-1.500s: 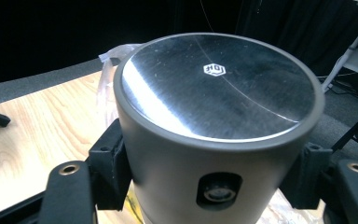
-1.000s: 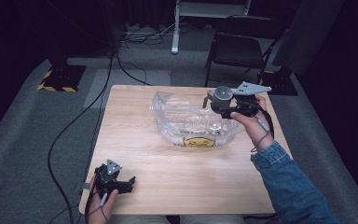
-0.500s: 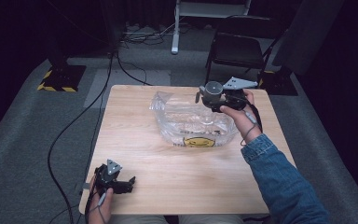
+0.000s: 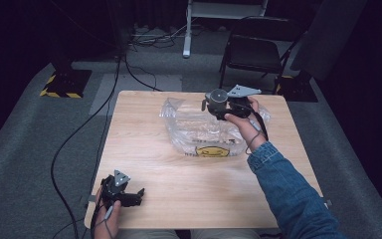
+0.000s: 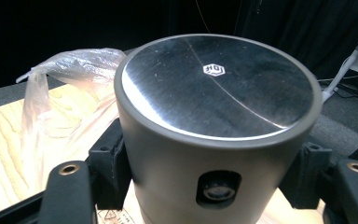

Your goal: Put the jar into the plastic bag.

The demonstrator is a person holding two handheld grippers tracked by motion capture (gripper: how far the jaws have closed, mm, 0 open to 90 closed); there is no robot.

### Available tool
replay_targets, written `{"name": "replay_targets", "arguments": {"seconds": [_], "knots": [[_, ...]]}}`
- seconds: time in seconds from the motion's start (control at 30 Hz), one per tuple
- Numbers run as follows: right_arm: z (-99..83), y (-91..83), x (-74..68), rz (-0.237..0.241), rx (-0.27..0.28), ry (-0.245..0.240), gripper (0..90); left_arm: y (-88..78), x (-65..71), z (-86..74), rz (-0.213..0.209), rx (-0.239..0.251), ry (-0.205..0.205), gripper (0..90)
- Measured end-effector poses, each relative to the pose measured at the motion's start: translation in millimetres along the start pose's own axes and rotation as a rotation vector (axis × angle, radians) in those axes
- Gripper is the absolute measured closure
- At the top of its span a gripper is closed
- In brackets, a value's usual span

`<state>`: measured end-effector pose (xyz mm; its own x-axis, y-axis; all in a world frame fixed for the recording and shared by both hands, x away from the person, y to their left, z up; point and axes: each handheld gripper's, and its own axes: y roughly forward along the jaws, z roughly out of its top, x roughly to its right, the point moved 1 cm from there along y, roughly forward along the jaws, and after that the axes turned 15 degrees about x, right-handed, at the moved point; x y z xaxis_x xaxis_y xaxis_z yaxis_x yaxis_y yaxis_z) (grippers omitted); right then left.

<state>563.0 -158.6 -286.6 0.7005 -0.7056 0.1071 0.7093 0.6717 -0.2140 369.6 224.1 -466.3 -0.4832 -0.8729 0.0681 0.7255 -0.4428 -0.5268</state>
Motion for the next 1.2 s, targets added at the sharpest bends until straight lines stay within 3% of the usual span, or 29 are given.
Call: {"name": "replay_targets", "arguments": {"seconds": [0.33, 1.2], "knots": [[-18.2, 10.8, 0.2, 0.001, -0.031, 0.003, 31.4, 0.3, -0.3, 0.2, -0.002, 0.0, 0.003, 0.2], [-47.6, 19.7, 2.7, -0.003, -0.077, 0.053, 31.4, 0.5, -0.2, 0.4, -0.002, -0.001, 0.003, 0.2]]}}
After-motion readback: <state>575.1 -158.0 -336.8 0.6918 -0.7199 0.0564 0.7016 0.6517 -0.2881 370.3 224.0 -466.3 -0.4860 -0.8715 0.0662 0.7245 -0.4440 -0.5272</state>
